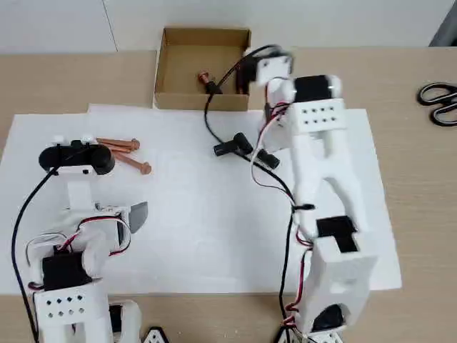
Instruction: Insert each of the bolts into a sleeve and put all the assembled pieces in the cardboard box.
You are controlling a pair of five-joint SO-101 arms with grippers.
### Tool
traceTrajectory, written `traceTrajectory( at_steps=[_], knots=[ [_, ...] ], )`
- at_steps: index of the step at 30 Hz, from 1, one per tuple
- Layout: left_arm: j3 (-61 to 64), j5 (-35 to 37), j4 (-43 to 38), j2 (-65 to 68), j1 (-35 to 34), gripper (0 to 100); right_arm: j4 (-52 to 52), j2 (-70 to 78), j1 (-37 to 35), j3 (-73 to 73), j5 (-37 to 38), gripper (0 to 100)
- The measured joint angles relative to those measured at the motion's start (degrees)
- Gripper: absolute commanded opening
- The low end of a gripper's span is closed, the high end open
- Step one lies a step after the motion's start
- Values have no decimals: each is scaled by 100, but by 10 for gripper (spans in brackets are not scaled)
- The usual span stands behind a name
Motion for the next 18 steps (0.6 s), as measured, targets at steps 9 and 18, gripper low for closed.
traceTrajectory(
  at_steps=[9, 18],
  knots=[
    [0, 0, 0, 0, 0, 306, -290, 510, -167, 0, 1204, 177],
    [18, 0, 0, 0, 0, 306, -782, 958, -176, 0, 1424, 177]
  ],
)
